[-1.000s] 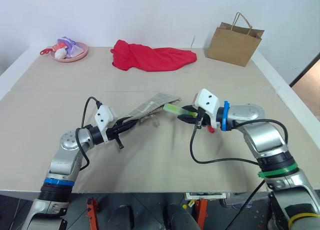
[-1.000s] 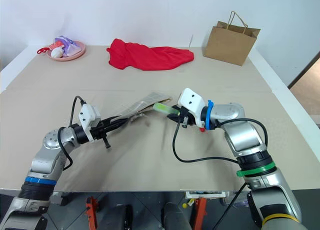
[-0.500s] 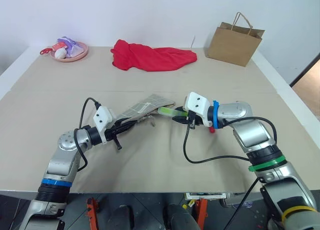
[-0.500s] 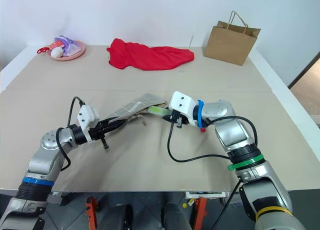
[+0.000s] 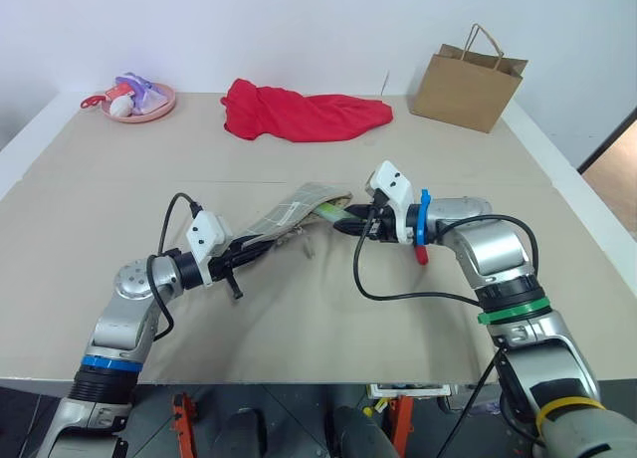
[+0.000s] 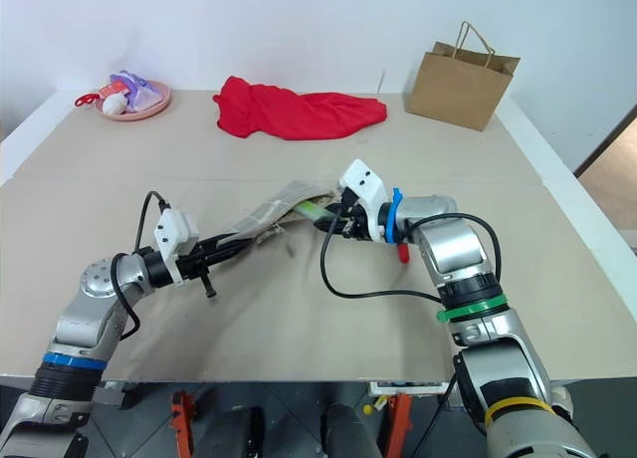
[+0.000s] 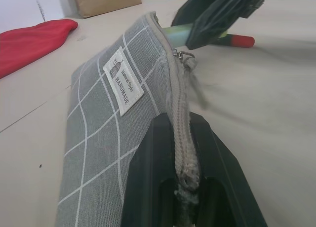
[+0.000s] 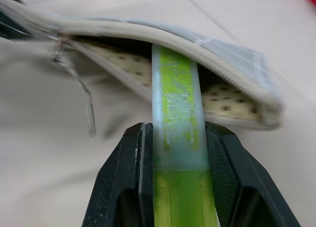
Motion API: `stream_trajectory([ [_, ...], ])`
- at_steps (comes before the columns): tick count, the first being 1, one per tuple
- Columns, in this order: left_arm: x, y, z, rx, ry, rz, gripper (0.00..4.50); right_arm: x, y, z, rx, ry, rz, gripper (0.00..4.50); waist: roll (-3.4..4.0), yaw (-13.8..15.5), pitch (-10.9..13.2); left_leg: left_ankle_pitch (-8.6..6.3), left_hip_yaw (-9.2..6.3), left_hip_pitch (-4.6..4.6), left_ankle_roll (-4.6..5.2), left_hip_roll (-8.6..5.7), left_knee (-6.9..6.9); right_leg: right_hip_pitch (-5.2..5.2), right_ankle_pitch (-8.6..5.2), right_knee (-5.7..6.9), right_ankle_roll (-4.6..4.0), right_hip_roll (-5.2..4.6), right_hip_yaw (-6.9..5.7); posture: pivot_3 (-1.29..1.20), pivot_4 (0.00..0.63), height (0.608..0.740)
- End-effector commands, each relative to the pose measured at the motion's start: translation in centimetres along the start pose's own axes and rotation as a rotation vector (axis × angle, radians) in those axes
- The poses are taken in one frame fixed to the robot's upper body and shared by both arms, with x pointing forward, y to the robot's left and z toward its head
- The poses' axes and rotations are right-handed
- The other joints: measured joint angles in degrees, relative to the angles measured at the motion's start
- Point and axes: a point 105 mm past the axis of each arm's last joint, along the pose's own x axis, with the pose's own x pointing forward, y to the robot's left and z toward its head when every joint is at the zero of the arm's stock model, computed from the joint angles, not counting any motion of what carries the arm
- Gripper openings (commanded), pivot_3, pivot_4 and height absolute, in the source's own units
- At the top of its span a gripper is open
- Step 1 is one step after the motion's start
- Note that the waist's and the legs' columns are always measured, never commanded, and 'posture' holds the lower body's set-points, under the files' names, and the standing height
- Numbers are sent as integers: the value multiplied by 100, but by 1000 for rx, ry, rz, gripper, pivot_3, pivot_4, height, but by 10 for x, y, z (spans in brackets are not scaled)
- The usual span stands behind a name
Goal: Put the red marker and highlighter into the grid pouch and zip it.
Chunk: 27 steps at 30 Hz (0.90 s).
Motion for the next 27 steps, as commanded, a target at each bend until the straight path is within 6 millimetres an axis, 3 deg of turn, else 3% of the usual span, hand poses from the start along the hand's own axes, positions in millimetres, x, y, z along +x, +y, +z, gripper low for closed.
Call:
stream_trajectory([
  [1,3,-1,19,52,-46,-20,0,4,-7,10,-200,34,-73,1086,0,-4,0,0,3,0,0,0,0,-1,1,0,-1,0,0,0,150,740],
  [8,5,0,22,46,-48,-33,0,21,25,15,-583,56,4,1086,0,-2,0,0,4,-10,0,-1,0,-13,0,3,-1,2,2,0,150,740],
  [14,5,1,23,39,-47,-41,0,27,33,33,-792,-64,-48,1086,0,-2,0,2,3,-14,-3,-1,1,-17,0,5,-1,1,2,0,150,740],
  [18,2,2,23,36,-43,-44,0,19,35,32,-771,-123,-44,1086,-1,2,0,2,0,-15,-4,0,2,-16,0,6,-1,1,1,0,150,740],
  [22,1,3,22,35,-39,-49,0,5,19,46,-681,-256,-158,1086,0,4,0,2,0,-18,-4,1,4,-17,0,6,0,-2,3,0,150,740],
  [27,2,3,22,32,-42,-68,0,9,48,17,-800,-264,-37,1086,-2,3,-1,2,-6,-15,-4,0,6,-11,-1,7,1,0,-1,0,150,740],
])
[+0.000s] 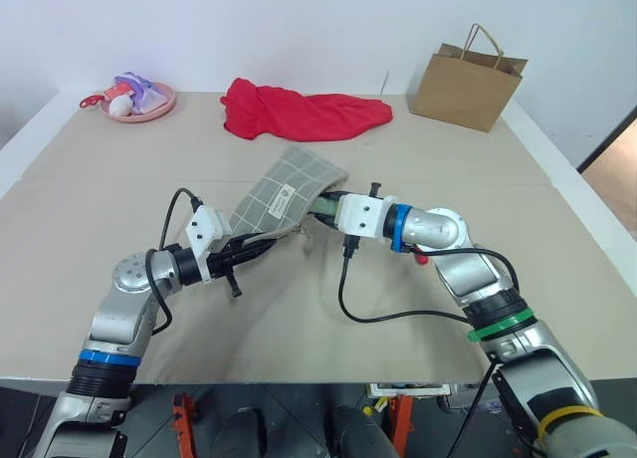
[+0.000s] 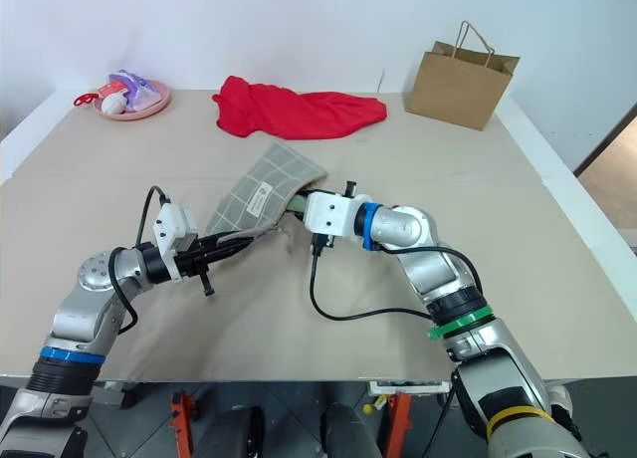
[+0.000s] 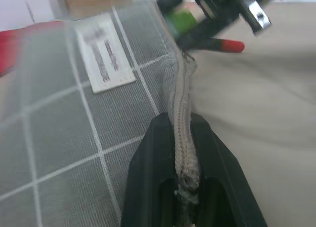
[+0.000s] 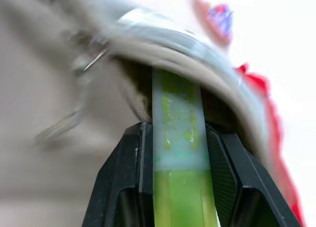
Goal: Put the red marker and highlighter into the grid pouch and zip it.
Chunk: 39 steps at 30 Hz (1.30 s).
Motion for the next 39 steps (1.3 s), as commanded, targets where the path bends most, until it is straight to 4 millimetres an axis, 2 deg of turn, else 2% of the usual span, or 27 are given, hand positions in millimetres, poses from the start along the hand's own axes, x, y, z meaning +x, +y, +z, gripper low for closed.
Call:
stream_trajectory([
  [1,2,2,16,49,-34,-21,0,-1,22,4,-52,-50,61,1086,0,-1,0,0,0,0,0,0,0,-1,0,0,0,0,0,0,150,740],
  [8,5,0,18,51,-40,-46,0,4,34,6,-59,-87,90,1086,0,-8,0,2,4,12,-2,-1,8,4,0,18,-1,2,6,0,150,740],
  [15,5,0,18,50,-42,-56,0,5,34,13,-65,-138,79,1086,0,-8,0,2,9,28,-2,-2,8,14,-3,28,-6,2,9,0,150,740],
  [24,9,-5,18,37,-58,-78,0,25,23,30,-6,-210,35,1086,0,-13,0,3,8,34,-4,-1,8,13,-7,42,-11,7,10,0,150,740],
  [27,11,-6,18,35,-65,-82,0,29,28,26,-20,-192,62,1086,0,-12,0,4,7,35,-4,-1,8,14,-8,44,-12,8,10,0,150,740],
  [30,13,-7,19,35,-69,-83,0,26,20,14,1,-152,36,1086,0,-11,0,4,7,33,-4,-1,8,14,-9,44,-11,6,11,0,150,740],
  [34,10,-8,16,29,-67,-79,0,10,2,-4,27,-92,-22,1086,0,-11,0,4,7,33,-4,0,7,13,-9,44,-11,6,12,0,150,740],
  [39,11,-8,16,20,-69,-84,0,-4,-4,-17,22,-44,-48,1086,0,-11,0,4,7,33,-4,-1,7,14,-11,44,-9,4,15,0,150,740],
])
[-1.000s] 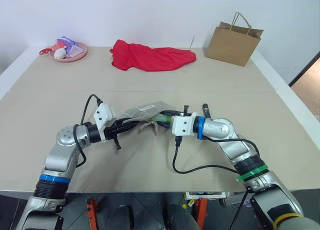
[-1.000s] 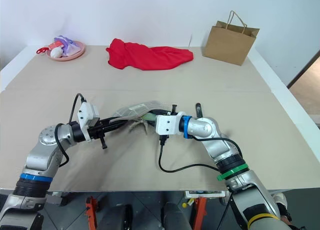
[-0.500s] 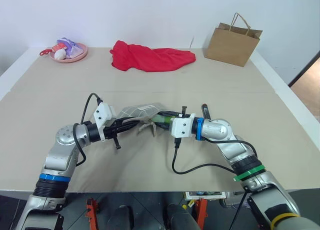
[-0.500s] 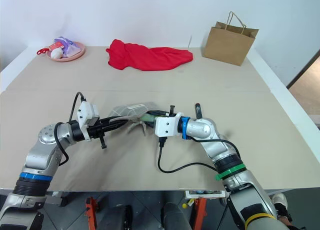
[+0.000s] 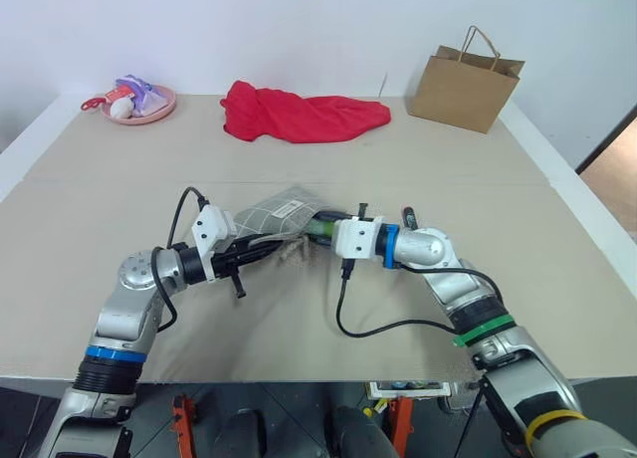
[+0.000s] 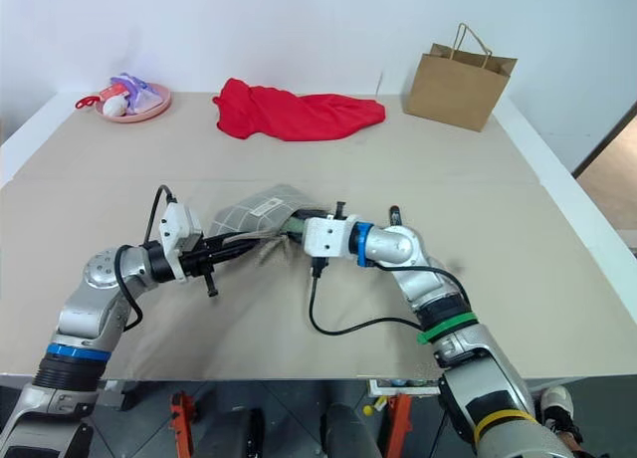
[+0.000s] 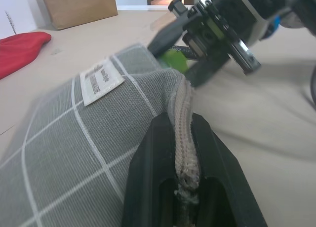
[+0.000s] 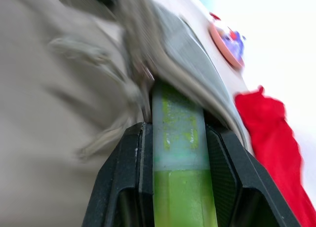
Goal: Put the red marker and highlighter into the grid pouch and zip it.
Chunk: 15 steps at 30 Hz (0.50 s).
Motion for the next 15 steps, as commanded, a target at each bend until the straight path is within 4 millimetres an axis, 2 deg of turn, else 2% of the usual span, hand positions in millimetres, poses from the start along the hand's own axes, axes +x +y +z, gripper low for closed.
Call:
stream_trajectory([
  [1,4,-3,13,27,-47,-33,0,-10,-17,3,-27,-12,-67,1086,0,0,0,0,0,0,0,-1,0,0,0,0,0,0,1,0,150,740],
  [10,6,-2,16,-1,-74,-48,0,-25,-2,-3,-70,27,-37,1086,0,1,0,0,-2,0,0,-1,-2,0,-1,0,-2,5,1,0,150,740],
  [15,7,-1,20,-50,-80,-83,0,-32,0,5,-74,16,-34,1086,0,2,0,0,-3,1,0,-2,0,1,-2,0,0,3,1,0,150,740],
])
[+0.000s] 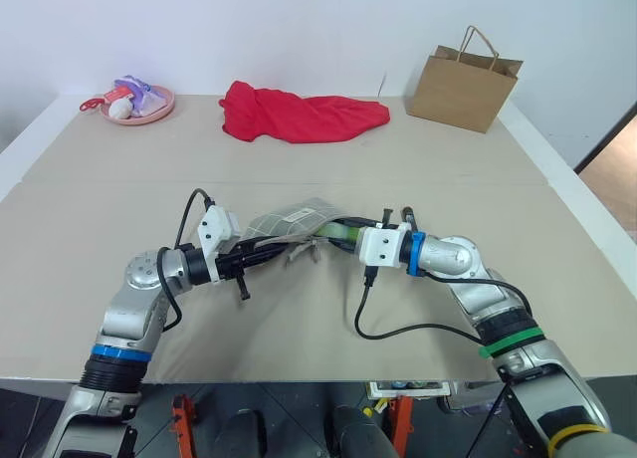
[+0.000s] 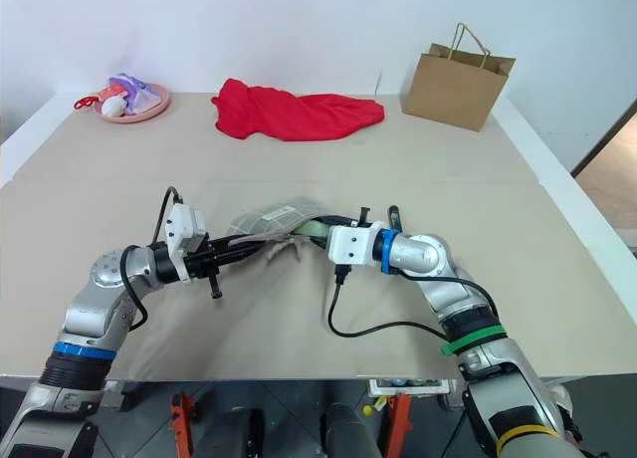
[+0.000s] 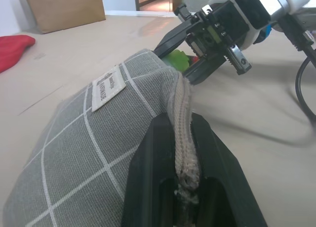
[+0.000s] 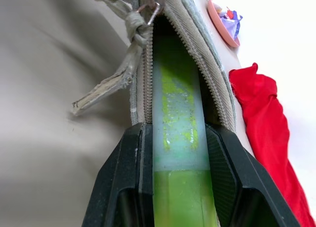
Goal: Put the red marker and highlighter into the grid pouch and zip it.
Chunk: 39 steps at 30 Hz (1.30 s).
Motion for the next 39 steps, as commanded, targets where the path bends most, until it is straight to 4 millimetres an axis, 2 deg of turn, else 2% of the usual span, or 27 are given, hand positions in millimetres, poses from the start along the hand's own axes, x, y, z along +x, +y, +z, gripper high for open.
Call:
stream_trajectory([
  [1,0,3,17,-4,-35,-39,0,-8,-11,14,-23,-38,-42,1086,0,1,0,0,-1,0,0,0,0,0,0,0,0,1,-2,0,150,740],
  [5,-9,7,13,-93,11,-86,0,-12,-6,25,31,-65,-40,1086,0,-7,0,0,-3,1,0,2,0,-1,0,0,-1,11,0,0,150,740],
  [10,-24,49,14,-217,-32,25,0,-33,-12,23,104,2,-28,1086,0,19,1,2,-10,0,2,6,2,0,-3,3,1,18,-10,0,150,740],
  [13,-24,56,10,-212,-16,33,0,-38,-14,27,138,10,-25,1086,-1,22,0,3,-10,0,2,3,4,1,-17,2,23,16,-11,0,150,740],
  [21,-14,44,1,-183,17,-53,0,-31,-8,33,149,9,-8,1086,-1,8,0,2,-13,-2,2,7,-1,-3,-17,4,10,22,-12,0,150,740],
  [25,-12,40,3,-174,11,-67,0,-33,-16,35,159,-4,-27,1086,-1,7,0,2,-9,-3,2,5,1,-3,-17,3,13,19,-7,0,150,740],
  [31,-14,32,4,-183,-4,-73,0,-39,-30,22,113,64,-32,1086,-1,6,0,2,-9,-3,2,6,0,-4,-16,4,12,18,-7,0,150,740],
  [39,-9,22,7,-175,-6,-103,0,-28,-29,22,65,53,20,1086,-1,5,0,2,-10,-2,2,6,0,-3,-17,4,12,19,-9,0,150,740],
])
